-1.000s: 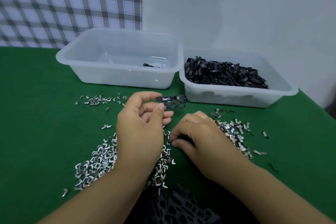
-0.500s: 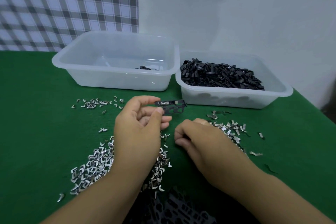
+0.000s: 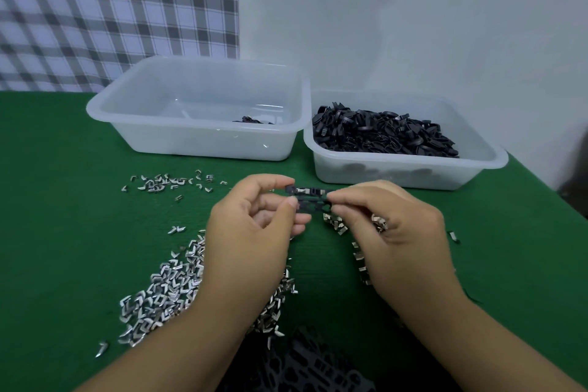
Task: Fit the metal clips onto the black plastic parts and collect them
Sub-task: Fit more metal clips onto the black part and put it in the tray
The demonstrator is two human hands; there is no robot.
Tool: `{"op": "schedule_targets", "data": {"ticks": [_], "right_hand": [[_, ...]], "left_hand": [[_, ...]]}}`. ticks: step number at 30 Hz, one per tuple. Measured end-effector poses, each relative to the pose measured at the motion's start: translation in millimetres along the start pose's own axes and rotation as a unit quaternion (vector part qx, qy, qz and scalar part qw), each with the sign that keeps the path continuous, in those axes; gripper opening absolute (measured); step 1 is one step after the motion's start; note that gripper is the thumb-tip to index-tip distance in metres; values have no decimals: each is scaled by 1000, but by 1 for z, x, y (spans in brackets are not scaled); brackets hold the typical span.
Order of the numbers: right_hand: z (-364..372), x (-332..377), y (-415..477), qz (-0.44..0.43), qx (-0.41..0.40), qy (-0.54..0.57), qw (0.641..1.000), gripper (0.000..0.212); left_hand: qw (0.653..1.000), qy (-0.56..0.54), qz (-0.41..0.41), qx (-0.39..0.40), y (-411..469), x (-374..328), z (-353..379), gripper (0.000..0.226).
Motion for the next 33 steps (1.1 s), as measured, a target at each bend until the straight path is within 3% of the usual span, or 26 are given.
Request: {"op": "schedule_targets", "data": {"ticks": [9,20,33], "right_hand": [[-6,-2,1,2,-56,-9,998,16],[4,-8,1,43,0,2,999,5],[2,-6,0,2,1,-88,996,9]], "left_hand": [[999,8,-1,35,-4,-2,6,25],[999,1,0,48,-6,-4,8,25],[997,20,7,76,-6,-5,9,27]]}}
Point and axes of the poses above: each hand's wrist, its own y-axis towards the middle knuckle, its own z-axis out of the palm, x = y × z, the point moved 4 cm from there along y, towards the middle knuckle, and after that the axes turned 6 degrees about z, right-handed, at the moved point
